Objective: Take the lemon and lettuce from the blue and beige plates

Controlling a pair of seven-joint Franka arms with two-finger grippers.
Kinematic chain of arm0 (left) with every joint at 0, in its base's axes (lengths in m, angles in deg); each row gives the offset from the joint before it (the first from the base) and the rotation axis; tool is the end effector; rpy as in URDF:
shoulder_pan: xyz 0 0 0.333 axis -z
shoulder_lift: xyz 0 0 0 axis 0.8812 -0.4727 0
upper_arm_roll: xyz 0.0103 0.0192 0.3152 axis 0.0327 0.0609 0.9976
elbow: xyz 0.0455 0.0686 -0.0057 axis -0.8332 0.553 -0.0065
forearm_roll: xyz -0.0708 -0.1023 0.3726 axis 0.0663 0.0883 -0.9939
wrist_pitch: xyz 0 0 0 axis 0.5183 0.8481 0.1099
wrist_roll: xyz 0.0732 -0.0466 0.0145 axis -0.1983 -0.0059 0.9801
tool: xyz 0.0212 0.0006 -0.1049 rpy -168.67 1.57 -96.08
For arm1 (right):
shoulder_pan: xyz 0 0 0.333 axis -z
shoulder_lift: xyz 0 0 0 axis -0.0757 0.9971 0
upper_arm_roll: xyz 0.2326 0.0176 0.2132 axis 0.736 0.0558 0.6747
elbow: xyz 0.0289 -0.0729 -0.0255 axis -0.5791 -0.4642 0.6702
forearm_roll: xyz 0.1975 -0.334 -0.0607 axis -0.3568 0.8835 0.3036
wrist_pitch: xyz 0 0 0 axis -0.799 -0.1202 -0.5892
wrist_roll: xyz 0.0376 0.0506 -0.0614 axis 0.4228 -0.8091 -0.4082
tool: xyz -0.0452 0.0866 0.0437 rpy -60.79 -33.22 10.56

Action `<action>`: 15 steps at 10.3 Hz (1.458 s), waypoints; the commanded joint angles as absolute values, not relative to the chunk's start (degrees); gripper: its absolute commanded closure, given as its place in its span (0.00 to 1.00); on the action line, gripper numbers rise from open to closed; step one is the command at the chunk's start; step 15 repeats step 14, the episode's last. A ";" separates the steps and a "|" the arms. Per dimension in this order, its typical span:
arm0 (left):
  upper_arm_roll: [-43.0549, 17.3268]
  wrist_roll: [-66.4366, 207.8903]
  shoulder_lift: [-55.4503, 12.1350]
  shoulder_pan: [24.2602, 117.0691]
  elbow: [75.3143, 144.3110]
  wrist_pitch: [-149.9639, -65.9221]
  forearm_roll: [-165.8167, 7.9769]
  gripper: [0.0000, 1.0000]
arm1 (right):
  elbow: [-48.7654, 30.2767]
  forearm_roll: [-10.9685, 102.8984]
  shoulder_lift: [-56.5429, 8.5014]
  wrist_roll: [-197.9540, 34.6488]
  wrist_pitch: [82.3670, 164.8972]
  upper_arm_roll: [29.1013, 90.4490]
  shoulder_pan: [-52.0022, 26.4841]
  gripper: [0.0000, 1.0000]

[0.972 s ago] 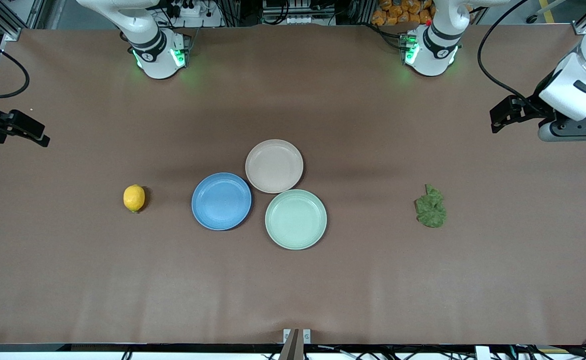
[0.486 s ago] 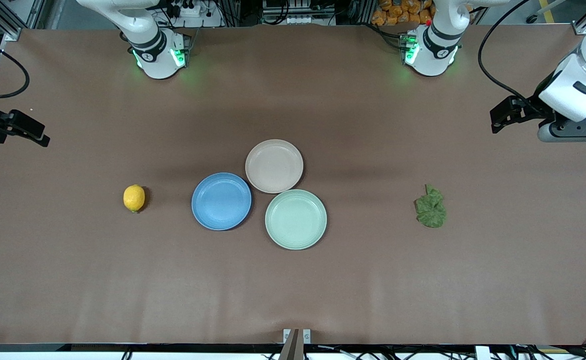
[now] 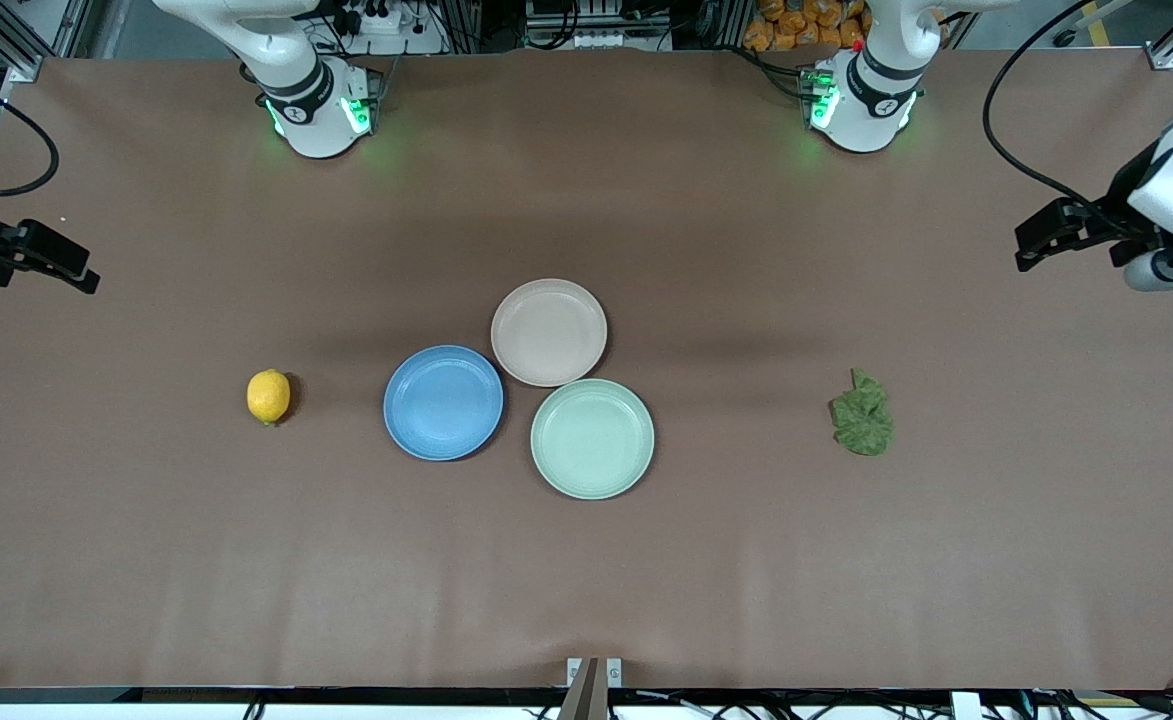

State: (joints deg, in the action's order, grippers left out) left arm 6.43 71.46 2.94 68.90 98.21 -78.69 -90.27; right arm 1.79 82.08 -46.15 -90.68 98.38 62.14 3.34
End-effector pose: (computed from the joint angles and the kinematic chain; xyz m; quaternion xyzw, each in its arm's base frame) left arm 0.5535 -0.0542 0.6280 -0.9997 -0.0104 0.0089 0.0219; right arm 0.5625 -0.0187 0.6296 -0.9985 0.0530 -0.0083 0.0066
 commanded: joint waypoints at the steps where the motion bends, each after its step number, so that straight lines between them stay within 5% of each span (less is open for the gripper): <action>1: 5.99 70.16 3.79 68.64 98.52 -78.06 -89.14 0.00 | 0.48 82.81 -47.48 -91.52 98.36 62.59 3.90 0.00; 15: 5.55 70.08 4.23 69.17 98.34 -77.35 -88.61 0.00 | 0.57 82.81 -47.48 -91.52 98.36 62.59 3.99 0.00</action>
